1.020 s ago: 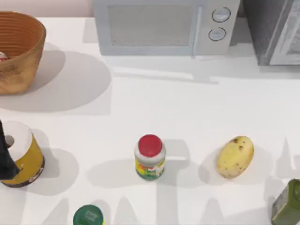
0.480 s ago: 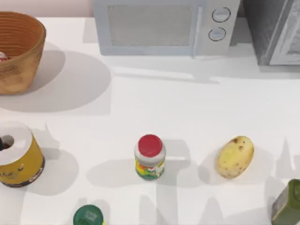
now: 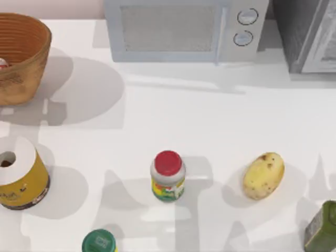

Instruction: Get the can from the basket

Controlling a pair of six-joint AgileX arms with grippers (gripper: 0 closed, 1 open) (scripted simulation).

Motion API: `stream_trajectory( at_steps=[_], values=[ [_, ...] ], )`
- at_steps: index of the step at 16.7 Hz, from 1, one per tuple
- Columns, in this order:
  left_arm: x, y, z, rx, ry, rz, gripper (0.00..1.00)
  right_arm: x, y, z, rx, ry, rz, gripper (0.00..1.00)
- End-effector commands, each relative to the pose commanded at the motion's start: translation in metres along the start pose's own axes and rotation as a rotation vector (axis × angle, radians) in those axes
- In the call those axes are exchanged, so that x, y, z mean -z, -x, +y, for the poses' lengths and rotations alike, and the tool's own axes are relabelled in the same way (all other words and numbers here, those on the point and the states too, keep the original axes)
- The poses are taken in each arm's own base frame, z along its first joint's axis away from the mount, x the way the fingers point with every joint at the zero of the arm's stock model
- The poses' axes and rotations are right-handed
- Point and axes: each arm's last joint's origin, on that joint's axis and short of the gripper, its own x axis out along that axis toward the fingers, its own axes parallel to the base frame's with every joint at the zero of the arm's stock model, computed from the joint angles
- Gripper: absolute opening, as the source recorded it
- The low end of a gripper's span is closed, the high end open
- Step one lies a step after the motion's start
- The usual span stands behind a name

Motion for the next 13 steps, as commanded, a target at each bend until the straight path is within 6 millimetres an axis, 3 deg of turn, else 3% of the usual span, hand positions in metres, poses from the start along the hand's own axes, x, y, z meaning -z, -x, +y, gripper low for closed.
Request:
stream_trajectory(
  at_steps=[3, 6, 9, 13],
  values=[
    [-0.047, -0.048, 0.011, 0.007, -0.005, 0.191, 1.0, 0.0, 0.0, 0.0, 0.0, 0.0, 0.0, 1.0],
    [-0.076, -0.108, 0.023, 0.023, -0.006, 0.373, 1.0, 0.0, 0.0, 0.0, 0.0, 0.0, 0.0, 1.0],
    [-0.085, -0.173, 0.034, 0.045, -0.004, 0.535, 1.0, 0.0, 0.0, 0.0, 0.0, 0.0, 0.0, 1.0],
    [-0.073, -0.247, 0.043, 0.079, 0.001, 0.709, 1.0, 0.0, 0.0, 0.0, 0.0, 0.0, 0.0, 1.0]
  ],
)
